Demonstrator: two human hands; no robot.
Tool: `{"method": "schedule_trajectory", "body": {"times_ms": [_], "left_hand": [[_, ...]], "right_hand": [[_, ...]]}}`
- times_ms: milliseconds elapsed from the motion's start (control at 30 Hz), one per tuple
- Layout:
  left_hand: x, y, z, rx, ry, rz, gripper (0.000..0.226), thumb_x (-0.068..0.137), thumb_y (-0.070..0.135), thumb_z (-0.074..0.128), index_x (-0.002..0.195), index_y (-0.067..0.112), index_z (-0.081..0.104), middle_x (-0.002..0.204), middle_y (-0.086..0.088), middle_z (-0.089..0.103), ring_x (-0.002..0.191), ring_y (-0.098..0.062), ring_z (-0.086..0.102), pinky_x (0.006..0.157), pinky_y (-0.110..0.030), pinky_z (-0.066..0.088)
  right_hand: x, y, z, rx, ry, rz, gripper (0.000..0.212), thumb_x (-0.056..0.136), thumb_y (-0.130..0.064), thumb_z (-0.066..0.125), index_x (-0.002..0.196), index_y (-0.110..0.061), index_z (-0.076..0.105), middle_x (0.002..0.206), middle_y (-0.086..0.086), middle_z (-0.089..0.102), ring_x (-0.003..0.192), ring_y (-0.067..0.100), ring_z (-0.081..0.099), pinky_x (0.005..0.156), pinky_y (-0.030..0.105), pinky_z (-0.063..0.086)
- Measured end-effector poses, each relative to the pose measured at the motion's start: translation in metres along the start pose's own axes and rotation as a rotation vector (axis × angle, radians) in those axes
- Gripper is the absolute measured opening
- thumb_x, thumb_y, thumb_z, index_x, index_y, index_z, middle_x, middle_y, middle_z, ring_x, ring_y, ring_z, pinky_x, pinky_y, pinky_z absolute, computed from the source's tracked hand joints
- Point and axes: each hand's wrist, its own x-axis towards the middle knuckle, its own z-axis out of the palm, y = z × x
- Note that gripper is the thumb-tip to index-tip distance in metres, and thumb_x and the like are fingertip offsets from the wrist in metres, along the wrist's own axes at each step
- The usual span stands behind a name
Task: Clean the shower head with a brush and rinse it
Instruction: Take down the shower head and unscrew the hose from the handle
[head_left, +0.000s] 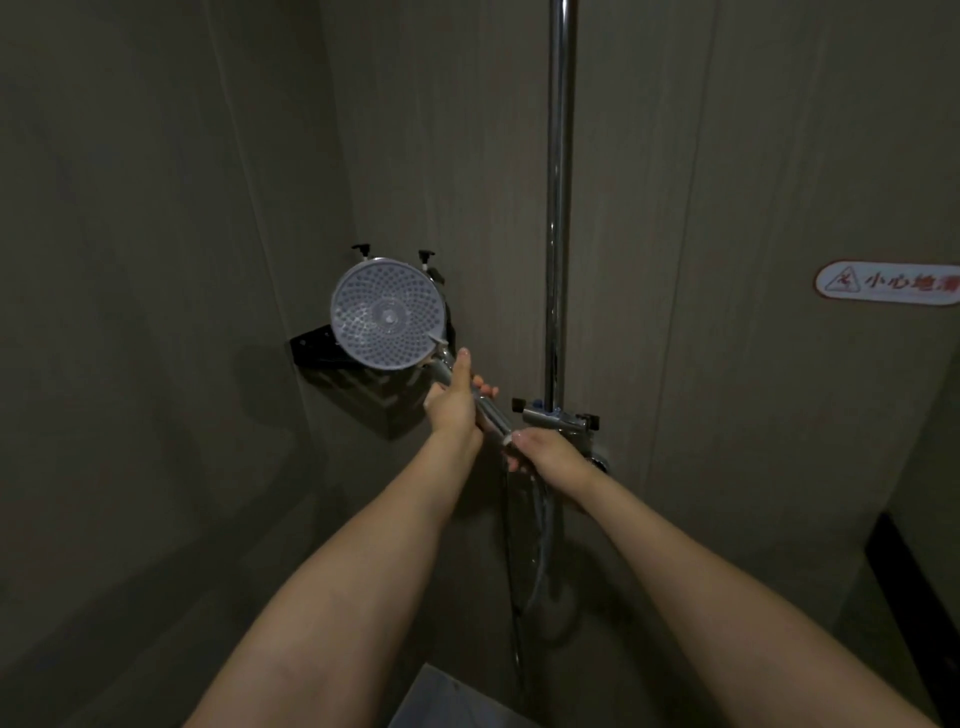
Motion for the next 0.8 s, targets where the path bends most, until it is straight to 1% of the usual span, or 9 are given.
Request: {"method": "schedule_trajectory", "body": {"times_ms": [133, 200, 267, 367, 467, 567, 633, 733, 800], "left_hand": [[0.002, -0.002, -0.004, -0.068, 0.011, -0.027, 0.021, 0.086, 0.027, 0.065, 0.098, 0.012, 0.056, 0.068, 0.002, 0.052, 0.061, -0.010, 0.053, 0.067, -0.029, 0.051], [0.002, -0.002, -0.006, -0.103, 0.021, -0.039, 0.024, 0.086, 0.026, 0.064, 0.102, 0.011, 0.054, 0.067, 0.001, 0.050, 0.060, -0.011, 0.052, 0.067, -0.029, 0.052], [0.002, -0.003, -0.006, -0.106, 0.028, -0.040, 0.028, 0.087, 0.026, 0.064, 0.106, 0.010, 0.053, 0.067, 0.001, 0.051, 0.061, -0.011, 0.052, 0.068, -0.029, 0.052], [0.000, -0.002, -0.005, -0.101, 0.014, -0.035, 0.026, 0.087, 0.026, 0.063, 0.105, 0.010, 0.054, 0.068, 0.001, 0.051, 0.063, -0.011, 0.052, 0.070, -0.030, 0.052], [0.000, 0.002, -0.001, -0.103, -0.010, -0.031, 0.023, 0.086, 0.027, 0.064, 0.102, 0.012, 0.055, 0.068, 0.002, 0.052, 0.062, -0.010, 0.053, 0.073, -0.031, 0.052], [0.001, 0.008, 0.001, -0.074, -0.012, -0.003, 0.015, 0.088, 0.024, 0.063, 0.093, 0.012, 0.055, 0.067, 0.001, 0.051, 0.059, -0.010, 0.052, 0.067, -0.029, 0.052], [0.003, 0.011, -0.001, -0.023, -0.003, 0.012, 0.013, 0.088, 0.022, 0.063, 0.087, 0.012, 0.054, 0.066, 0.000, 0.051, 0.058, -0.011, 0.052, 0.064, -0.027, 0.052], [0.004, 0.014, -0.005, 0.037, -0.012, 0.020, 0.012, 0.087, 0.018, 0.063, 0.087, 0.013, 0.053, 0.066, 0.000, 0.051, 0.056, -0.011, 0.052, 0.062, -0.027, 0.052], [0.004, 0.016, -0.004, 0.031, -0.021, 0.021, 0.012, 0.087, 0.016, 0.063, 0.086, 0.013, 0.052, 0.065, -0.001, 0.051, 0.055, -0.011, 0.052, 0.061, -0.027, 0.052]], "right_hand": [[0.001, 0.004, -0.003, 0.058, 0.105, -0.031, 0.010, 0.089, -0.023, 0.059, 0.082, -0.017, 0.054, 0.085, 0.005, 0.062, 0.083, 0.019, 0.060, 0.084, 0.037, 0.049], [0.002, 0.004, -0.004, 0.064, 0.098, -0.017, 0.007, 0.089, -0.024, 0.059, 0.089, -0.018, 0.055, 0.092, 0.003, 0.062, 0.091, 0.019, 0.060, 0.086, 0.034, 0.048], [0.004, 0.005, -0.004, 0.008, 0.038, 0.013, 0.010, 0.092, -0.028, 0.052, 0.092, -0.020, 0.058, 0.096, 0.000, 0.062, 0.096, 0.017, 0.058, 0.092, 0.036, 0.045], [0.003, 0.008, 0.000, -0.077, -0.006, 0.006, 0.008, 0.087, -0.017, 0.060, 0.083, -0.022, 0.056, 0.084, -0.004, 0.060, 0.083, 0.014, 0.057, 0.084, 0.034, 0.045], [0.001, 0.012, 0.004, -0.024, 0.106, -0.018, 0.018, 0.081, -0.011, 0.067, 0.082, -0.022, 0.052, 0.082, -0.003, 0.059, 0.080, 0.014, 0.058, 0.078, 0.031, 0.048], [0.001, 0.014, 0.003, 0.075, 0.156, 0.013, 0.012, 0.085, -0.010, 0.062, 0.085, -0.019, 0.054, 0.086, 0.002, 0.064, 0.085, 0.018, 0.063, 0.085, 0.035, 0.050], [0.003, 0.016, 0.000, 0.128, 0.188, 0.031, 0.010, 0.090, -0.010, 0.056, 0.084, -0.017, 0.054, 0.078, 0.003, 0.062, 0.077, 0.018, 0.061, 0.085, 0.037, 0.049], [0.004, 0.017, -0.003, 0.124, 0.254, 0.056, 0.016, 0.097, -0.014, 0.044, 0.086, -0.013, 0.055, 0.066, 0.001, 0.054, 0.064, 0.012, 0.051, 0.068, 0.024, 0.044], [0.003, 0.015, -0.002, 0.143, 0.287, 0.070, 0.019, 0.099, -0.016, 0.039, 0.095, -0.007, 0.055, 0.065, 0.000, 0.048, 0.060, 0.011, 0.045, 0.061, 0.020, 0.038]]}}
